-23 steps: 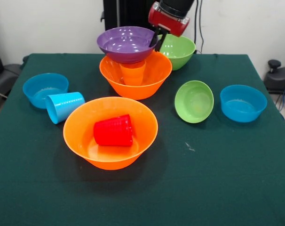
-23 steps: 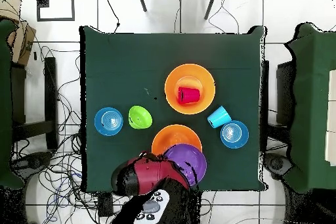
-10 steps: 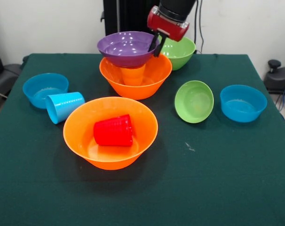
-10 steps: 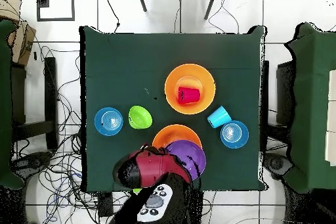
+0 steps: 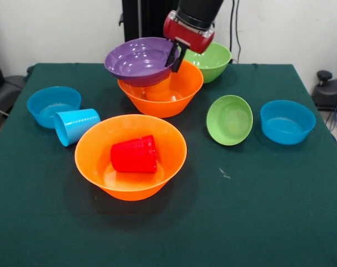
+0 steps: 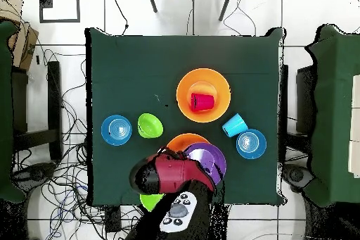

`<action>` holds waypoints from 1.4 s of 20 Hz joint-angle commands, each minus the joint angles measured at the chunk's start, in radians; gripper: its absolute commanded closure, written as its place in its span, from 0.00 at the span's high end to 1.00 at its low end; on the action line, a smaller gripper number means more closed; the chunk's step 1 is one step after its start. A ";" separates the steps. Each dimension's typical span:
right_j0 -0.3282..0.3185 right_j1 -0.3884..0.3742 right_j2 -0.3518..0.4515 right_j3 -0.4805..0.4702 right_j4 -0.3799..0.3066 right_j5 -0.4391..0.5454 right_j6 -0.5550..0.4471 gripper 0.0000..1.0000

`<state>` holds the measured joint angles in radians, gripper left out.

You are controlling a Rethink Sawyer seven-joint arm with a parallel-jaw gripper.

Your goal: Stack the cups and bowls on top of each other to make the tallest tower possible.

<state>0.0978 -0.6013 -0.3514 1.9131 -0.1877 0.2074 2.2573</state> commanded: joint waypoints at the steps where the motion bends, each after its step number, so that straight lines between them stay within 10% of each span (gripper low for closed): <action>1: -0.051 0.044 0.088 -0.130 0.031 0.067 0.056 0.00; 28: 0.002 0.028 0.096 0.010 0.091 0.005 0.136 0.00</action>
<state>0.0914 -0.5765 -0.3514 1.8728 -0.1279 0.2281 2.2573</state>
